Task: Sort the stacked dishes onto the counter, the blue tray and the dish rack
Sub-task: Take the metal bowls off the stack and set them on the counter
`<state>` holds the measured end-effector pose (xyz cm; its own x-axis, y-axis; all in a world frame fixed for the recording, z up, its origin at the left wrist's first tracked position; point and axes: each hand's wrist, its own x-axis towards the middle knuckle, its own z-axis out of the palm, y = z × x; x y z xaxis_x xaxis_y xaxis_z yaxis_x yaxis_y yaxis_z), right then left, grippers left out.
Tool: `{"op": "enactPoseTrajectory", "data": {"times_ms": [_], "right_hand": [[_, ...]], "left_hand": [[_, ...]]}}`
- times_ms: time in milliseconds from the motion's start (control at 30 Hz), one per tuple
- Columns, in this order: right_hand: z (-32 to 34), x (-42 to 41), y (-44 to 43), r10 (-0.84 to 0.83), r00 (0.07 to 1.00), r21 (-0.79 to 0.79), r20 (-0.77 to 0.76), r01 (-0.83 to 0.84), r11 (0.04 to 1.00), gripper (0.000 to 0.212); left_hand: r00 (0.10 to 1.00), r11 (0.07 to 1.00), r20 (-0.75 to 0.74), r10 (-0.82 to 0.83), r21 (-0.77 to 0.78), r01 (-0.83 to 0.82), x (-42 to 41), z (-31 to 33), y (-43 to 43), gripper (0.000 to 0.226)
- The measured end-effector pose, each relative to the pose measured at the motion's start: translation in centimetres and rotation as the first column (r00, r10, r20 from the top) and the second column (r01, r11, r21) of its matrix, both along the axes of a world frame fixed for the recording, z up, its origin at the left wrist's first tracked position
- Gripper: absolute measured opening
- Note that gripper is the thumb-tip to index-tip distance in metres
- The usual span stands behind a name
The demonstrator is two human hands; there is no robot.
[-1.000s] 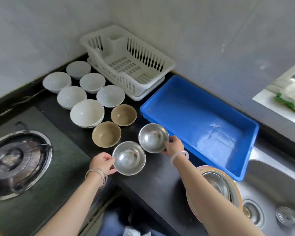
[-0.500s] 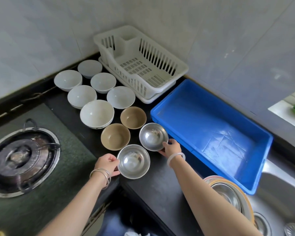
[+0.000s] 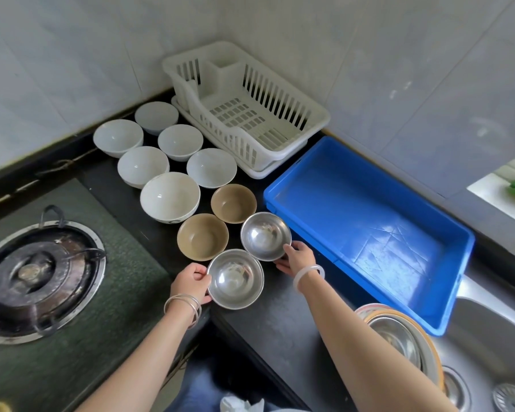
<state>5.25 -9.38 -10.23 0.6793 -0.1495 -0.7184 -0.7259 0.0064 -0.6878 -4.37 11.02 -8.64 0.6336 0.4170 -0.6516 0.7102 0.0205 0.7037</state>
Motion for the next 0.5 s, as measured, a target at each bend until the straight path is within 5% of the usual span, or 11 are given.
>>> {"op": "enactPoseTrajectory", "data": {"times_ms": [333, 500], "right_hand": [[2.0, -1.9, -1.5, 0.0, 0.998, 0.0, 0.063, 0.0, 1.0, 0.022], [4.3, -3.4, -3.9, -0.025, 0.986, -0.037, 0.162, 0.032, 0.999, 0.018]], "left_hand": [[0.994, 0.991, 0.001, -0.111, 0.078, 0.111, 0.0, 1.0, 0.4, 0.029], [0.932, 0.876, -0.067, -0.356, 0.323, 0.358, 0.6, 3.6, 0.2, 0.041]]}}
